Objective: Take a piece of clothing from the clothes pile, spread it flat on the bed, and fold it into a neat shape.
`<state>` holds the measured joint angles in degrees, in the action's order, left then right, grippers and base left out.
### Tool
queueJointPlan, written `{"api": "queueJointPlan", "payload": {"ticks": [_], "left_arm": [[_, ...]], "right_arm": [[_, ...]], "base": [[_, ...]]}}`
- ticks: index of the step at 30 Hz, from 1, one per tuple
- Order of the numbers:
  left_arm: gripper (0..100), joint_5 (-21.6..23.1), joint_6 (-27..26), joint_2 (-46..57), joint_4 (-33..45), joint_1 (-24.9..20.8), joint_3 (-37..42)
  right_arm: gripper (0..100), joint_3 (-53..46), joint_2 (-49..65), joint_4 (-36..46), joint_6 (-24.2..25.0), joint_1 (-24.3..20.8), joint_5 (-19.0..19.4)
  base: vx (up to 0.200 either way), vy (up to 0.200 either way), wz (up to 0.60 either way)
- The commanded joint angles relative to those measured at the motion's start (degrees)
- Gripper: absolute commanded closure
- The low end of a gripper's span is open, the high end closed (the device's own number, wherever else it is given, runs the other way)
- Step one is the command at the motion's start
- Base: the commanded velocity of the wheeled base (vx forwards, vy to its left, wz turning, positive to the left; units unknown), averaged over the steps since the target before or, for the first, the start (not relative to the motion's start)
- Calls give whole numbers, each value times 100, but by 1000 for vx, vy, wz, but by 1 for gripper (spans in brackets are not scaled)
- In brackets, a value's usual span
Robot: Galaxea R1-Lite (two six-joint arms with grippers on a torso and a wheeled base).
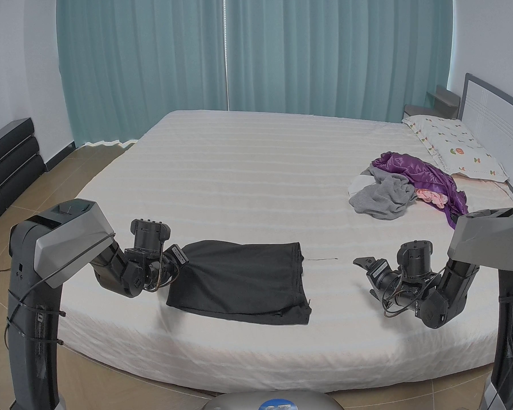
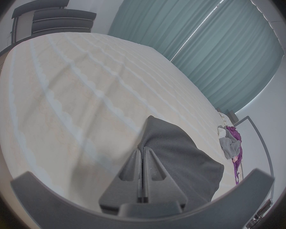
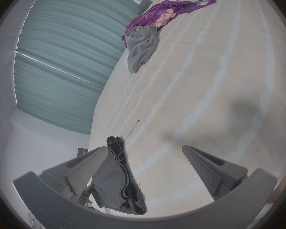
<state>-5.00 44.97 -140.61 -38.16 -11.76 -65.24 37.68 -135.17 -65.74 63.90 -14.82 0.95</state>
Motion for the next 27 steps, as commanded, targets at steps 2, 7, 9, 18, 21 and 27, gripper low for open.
{"api": "queueJointPlan", "payload": {"ticks": [2,7,9,18,21,27], "left_arm": [[100,-10,3,-28,1,34,3],[100,-1,3,-28,19,51,20],[100,-10,3,-28,19,60,29],[100,-10,3,-28,19,51,64],[100,-10,3,-37,19,60,64],[100,-19,47,-63,28,51,64]], "right_arm": [[0,-24,-62,-123,-18,-3,2],[0,-15,-80,-132,-18,-3,-7],[0,-15,-80,-132,-18,-12,-7],[0,-15,-71,-132,-9,-3,2],[0,-15,-71,-132,-9,-3,2],[0,64,-53,-114,-9,-3,2]], "base": [[0,200,0],[0,200,0],[0,200,0],[0,200,0],[0,200,0],[0,167,0]]}}
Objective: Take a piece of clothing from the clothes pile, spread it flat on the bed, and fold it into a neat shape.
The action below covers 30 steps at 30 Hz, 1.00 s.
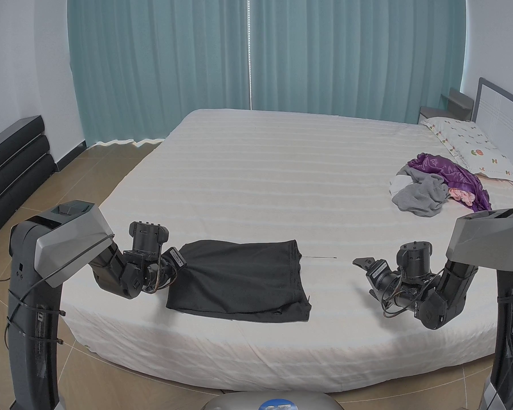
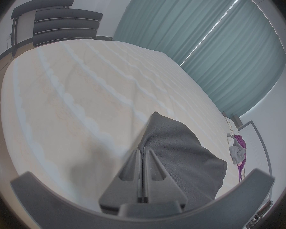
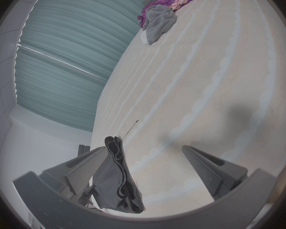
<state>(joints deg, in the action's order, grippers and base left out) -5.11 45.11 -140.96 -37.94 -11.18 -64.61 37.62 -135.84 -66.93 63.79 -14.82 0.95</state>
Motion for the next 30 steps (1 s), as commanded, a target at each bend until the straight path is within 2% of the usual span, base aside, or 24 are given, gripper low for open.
{"api": "queueJointPlan", "payload": {"ticks": [1,4,14,15,30], "left_arm": [[100,-17,60,-19,6,-7,1],[100,-17,86,7,14,-7,71],[100,-96,86,-10,23,-33,124],[0,-96,104,-2,23,-25,124],[0,-122,156,86,23,10,300]], "right_arm": [[0,70,14,4,2,-38,2],[0,61,-13,-13,10,-205,-7],[0,26,22,-22,116,-214,2],[0,17,22,-31,125,-214,2],[0,0,66,-40,256,-205,10]], "base": [[0,0,0],[0,0,0],[0,0,0],[0,0,0],[0,0,0]]}}
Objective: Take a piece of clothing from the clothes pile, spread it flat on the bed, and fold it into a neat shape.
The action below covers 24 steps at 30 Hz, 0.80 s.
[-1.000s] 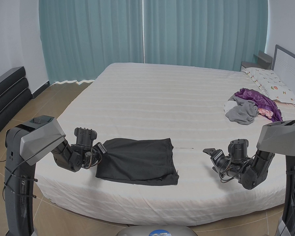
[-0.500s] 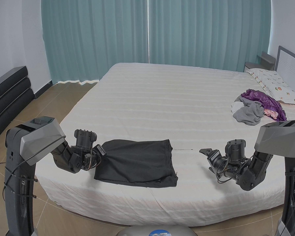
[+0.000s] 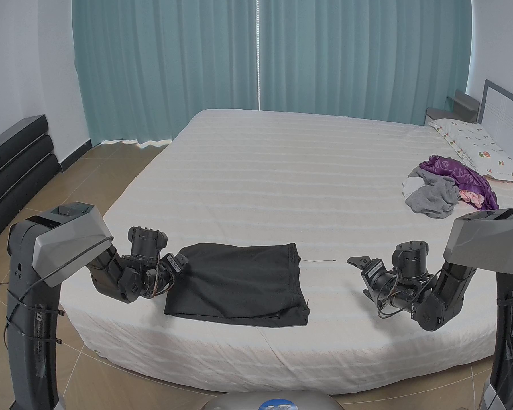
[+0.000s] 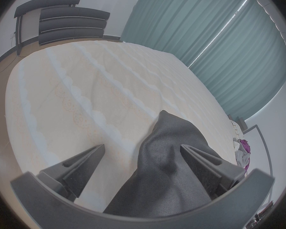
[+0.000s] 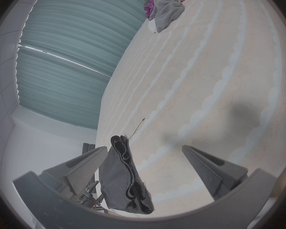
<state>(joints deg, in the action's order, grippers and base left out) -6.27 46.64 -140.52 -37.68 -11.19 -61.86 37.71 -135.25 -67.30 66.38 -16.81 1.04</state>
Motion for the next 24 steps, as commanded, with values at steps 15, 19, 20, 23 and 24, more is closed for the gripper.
{"api": "queueJointPlan", "payload": {"ticks": [15,19,20,23,24], "left_arm": [[0,-50,337,1624,112,187,833],[0,-112,12,2433,77,152,1334],[0,-156,-6,2635,68,144,1457],[0,-331,29,3171,59,-76,1826],[0,-419,38,3303,50,-164,1932]], "right_arm": [[0,-782,852,-775,-195,-24,-271],[0,-1318,1528,-898,-749,-6,-394],[0,-1468,1748,-978,-916,-6,-517],[0,-1951,2566,-1479,-1197,-94,-965],[0,-2074,2856,-1549,-1294,-138,-1009]], "base": [[0,0,0],[0,0,0],[0,0,0],[0,0,0],[0,0,0]]}}
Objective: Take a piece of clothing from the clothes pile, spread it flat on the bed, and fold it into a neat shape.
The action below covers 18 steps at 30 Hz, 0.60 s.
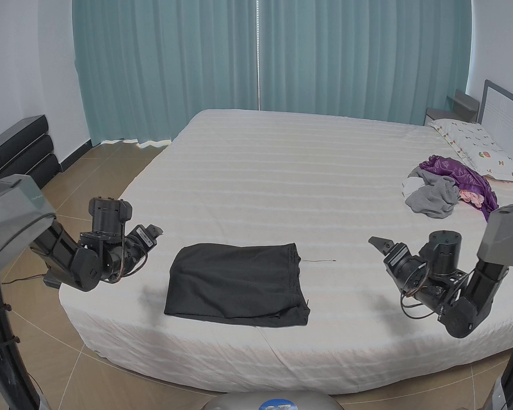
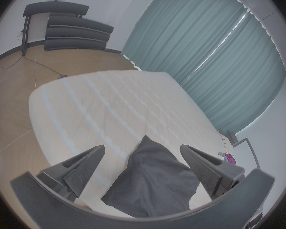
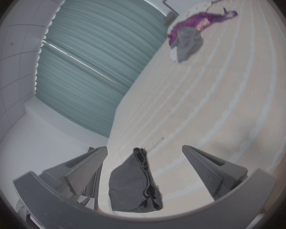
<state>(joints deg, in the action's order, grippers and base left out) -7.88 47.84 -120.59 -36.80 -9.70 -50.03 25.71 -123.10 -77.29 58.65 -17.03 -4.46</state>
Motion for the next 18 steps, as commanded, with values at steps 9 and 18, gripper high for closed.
{"api": "queueJointPlan", "payload": {"ticks": [9,18], "left_arm": [[0,-1339,-363,2874,-600,-436,1549],[0,-2412,-1233,4404,-626,-559,2331]], "right_arm": [[0,-2132,4294,-524,-1875,-239,-652],[0,-2571,6703,865,-3325,-160,-1118]], "base": [[0,0,0],[0,0,0]]}}
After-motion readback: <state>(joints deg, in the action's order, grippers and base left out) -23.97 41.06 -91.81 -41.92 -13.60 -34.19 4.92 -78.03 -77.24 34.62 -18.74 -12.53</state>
